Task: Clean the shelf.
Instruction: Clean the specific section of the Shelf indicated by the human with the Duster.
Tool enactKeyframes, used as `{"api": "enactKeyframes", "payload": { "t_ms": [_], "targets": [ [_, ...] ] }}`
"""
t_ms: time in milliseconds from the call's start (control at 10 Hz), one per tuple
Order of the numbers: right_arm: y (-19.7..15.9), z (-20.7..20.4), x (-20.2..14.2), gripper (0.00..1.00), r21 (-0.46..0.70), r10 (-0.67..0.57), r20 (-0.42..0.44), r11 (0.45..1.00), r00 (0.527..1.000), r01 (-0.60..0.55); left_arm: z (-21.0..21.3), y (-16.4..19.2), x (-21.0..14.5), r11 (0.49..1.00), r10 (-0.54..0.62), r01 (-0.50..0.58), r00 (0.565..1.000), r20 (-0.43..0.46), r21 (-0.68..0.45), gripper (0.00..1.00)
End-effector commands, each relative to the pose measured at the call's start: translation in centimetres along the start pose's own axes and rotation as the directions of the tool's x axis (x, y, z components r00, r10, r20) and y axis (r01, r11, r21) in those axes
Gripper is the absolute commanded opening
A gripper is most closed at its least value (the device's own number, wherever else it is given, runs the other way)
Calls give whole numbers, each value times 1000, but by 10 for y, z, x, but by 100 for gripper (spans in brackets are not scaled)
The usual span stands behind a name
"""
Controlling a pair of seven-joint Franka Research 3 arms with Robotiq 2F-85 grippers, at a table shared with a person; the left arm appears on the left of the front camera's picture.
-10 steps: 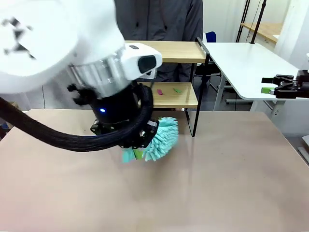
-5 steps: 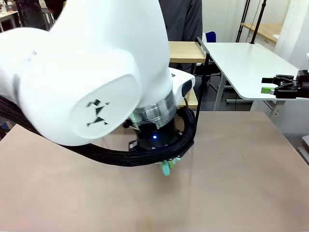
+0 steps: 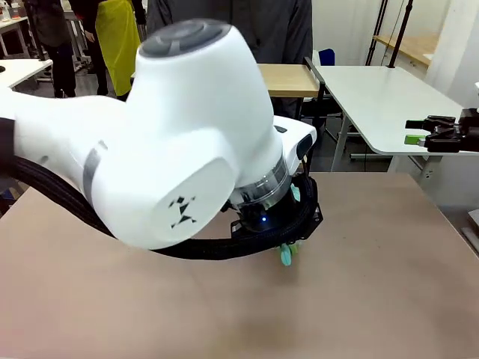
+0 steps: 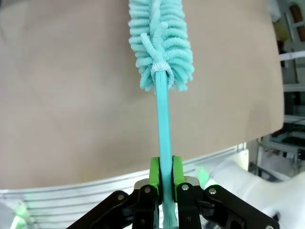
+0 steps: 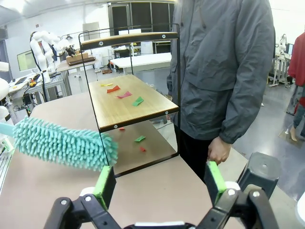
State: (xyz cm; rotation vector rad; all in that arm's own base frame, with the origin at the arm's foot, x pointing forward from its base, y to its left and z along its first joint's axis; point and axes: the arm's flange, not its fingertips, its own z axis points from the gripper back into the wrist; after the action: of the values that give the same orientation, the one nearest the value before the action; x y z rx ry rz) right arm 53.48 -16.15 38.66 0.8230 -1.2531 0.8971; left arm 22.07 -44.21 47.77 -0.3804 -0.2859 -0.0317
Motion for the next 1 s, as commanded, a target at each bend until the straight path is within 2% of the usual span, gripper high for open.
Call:
{"api": "enactKeyframes", "payload": {
  "t_ms": [0, 200, 400, 700, 800, 900],
  "targets": [
    [0, -1, 3, 100, -2, 7, -18, 1000, 1000, -7, -29, -12, -1, 1000, 22, -22, 992, 125, 0, 13],
    [0, -1, 3, 100, -2, 7, -18, 1000, 1000, -7, -56, -17, 4, 997, 15, -30, 976, 216, 66, 13],
    [0, -1, 3, 100, -2, 7, -18, 1000, 1000, -7, -75, -19, 13, 998, 18, -35, 965, 261, 61, 13],
    [0, -1, 3, 100, -2, 7, -18, 1000, 1000, -7, -112, -26, 33, 999, -3, -4, 975, 222, 32, 13],
    [0, -1, 3, 100, -2, 7, -18, 1000, 1000, -7, -124, -25, 42, 999, -3, -10, 970, 241, 52, 13],
    [0, -1, 3, 100, -2, 7, -18, 1000, 1000, -7, -136, -23, 52, 999, 7, -16, 977, 212, 42, 13]
  ]
}}
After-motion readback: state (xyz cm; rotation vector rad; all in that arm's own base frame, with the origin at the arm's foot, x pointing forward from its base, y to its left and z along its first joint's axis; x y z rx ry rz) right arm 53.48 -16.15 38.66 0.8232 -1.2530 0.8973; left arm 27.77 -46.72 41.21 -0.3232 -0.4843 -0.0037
